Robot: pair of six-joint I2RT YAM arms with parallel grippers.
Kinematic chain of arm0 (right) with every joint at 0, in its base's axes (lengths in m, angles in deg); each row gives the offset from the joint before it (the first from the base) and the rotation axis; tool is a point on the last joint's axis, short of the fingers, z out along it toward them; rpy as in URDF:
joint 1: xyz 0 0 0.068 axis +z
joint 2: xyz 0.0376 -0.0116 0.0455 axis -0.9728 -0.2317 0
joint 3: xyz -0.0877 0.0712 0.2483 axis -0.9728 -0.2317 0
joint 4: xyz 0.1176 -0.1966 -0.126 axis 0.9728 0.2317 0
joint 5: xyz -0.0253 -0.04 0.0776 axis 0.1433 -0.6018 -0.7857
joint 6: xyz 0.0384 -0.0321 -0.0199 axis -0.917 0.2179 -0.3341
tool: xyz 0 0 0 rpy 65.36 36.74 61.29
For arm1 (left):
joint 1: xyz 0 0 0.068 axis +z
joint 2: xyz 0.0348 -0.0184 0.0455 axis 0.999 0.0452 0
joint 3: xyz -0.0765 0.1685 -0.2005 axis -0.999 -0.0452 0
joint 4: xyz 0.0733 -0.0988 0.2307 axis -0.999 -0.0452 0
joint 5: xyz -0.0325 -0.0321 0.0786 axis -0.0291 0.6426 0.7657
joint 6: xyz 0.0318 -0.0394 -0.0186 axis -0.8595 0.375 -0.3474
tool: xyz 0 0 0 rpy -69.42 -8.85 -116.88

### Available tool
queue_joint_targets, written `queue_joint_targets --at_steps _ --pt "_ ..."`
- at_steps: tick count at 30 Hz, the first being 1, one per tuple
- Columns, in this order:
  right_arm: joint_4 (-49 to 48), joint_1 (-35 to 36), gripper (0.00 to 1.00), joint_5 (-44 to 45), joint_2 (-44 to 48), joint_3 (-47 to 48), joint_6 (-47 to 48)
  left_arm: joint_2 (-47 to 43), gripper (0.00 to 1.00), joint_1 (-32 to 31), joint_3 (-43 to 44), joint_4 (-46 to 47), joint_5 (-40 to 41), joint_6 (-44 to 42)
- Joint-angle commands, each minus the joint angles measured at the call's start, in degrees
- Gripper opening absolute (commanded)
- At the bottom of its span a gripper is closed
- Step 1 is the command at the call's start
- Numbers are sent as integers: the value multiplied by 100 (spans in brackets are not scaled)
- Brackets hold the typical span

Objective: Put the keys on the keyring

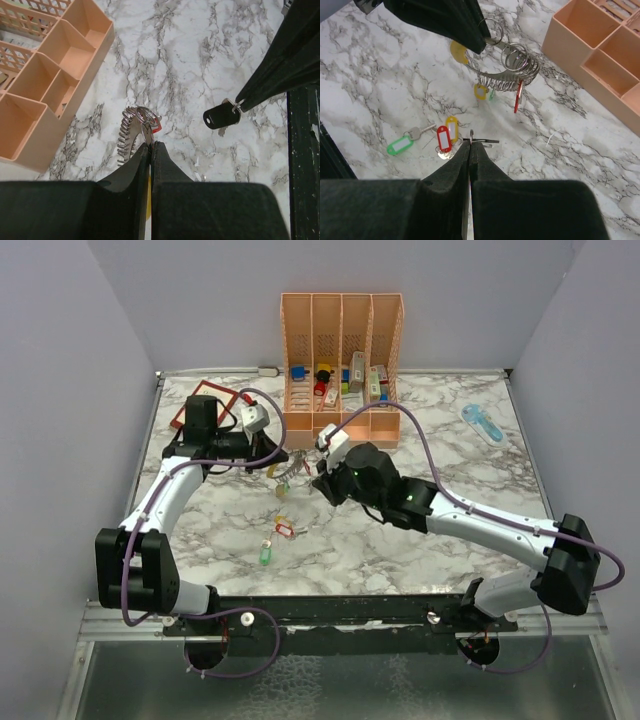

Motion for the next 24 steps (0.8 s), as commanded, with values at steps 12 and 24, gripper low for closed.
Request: queue_joint_targets --at_steps 12,24 --pt "-56 -378 1 -515 -254 660 -258 35 0 -650 83 -591 -107 -751" --pt "240 -511 1 -984 -559 977 -371 44 0 -710 140 -625 17 -790"
